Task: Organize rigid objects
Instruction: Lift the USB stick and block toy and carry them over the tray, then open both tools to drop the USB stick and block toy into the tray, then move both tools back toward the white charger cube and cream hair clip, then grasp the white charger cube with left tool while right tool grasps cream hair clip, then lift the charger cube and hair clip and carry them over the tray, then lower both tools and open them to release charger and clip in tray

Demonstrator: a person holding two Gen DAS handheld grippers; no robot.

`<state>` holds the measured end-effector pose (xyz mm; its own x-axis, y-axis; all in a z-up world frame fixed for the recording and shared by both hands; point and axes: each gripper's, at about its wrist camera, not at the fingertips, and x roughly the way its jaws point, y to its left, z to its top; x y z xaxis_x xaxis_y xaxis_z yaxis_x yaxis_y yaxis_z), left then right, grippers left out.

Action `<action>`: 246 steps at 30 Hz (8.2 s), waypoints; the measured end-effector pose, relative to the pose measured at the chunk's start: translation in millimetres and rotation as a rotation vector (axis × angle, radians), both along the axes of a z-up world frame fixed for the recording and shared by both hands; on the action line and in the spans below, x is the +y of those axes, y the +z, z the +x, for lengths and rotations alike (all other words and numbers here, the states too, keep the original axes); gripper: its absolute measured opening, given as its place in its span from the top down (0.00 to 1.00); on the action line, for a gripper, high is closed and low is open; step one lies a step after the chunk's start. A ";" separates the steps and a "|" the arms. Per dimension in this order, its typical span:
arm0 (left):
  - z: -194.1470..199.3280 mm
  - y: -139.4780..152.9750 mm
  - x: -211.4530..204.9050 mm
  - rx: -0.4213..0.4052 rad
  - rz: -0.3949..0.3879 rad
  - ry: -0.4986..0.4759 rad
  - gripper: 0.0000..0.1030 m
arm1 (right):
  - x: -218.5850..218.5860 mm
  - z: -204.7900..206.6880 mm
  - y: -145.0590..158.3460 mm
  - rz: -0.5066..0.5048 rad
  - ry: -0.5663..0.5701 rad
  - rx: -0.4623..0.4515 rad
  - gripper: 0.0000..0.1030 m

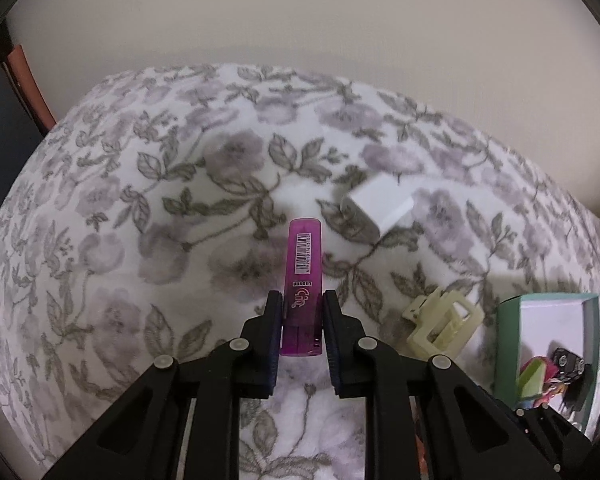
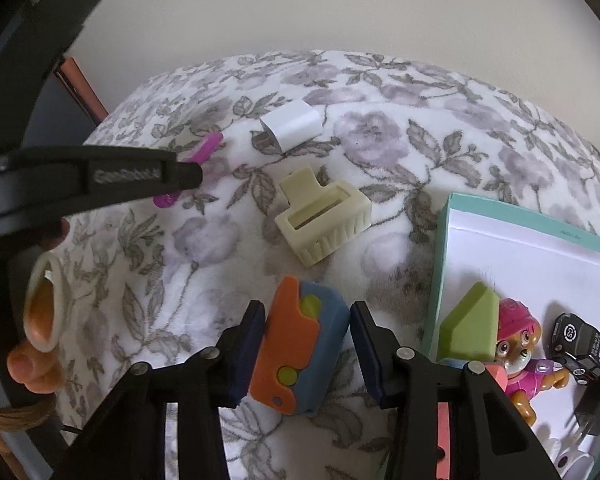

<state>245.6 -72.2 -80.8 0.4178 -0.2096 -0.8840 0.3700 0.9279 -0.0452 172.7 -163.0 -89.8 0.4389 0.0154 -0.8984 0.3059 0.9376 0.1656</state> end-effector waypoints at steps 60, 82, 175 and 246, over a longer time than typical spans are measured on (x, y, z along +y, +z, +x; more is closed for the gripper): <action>-107.3 28.4 -149.6 0.005 0.029 -0.318 0.80 | -184.1 -130.9 54.0 -0.164 -0.462 0.021 0.58; -28.0 28.1 -64.0 0.044 -0.031 -0.048 0.25 | -134.8 -87.5 60.4 -0.189 -0.343 -0.055 0.08; 28.6 3.0 -36.4 0.029 0.007 -0.183 0.46 | -22.5 20.3 38.7 -0.098 0.094 -0.001 0.43; -219.8 23.8 -29.3 0.122 -0.035 -0.188 0.20 | -69.1 -238.4 27.4 -0.055 -0.355 0.162 0.21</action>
<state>25.7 -101.5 -57.0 0.2586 -0.3054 -0.9165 0.5262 0.8401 -0.1315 -65.7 -232.1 -62.4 0.2607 -0.1616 -0.9518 0.6310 0.7747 0.0413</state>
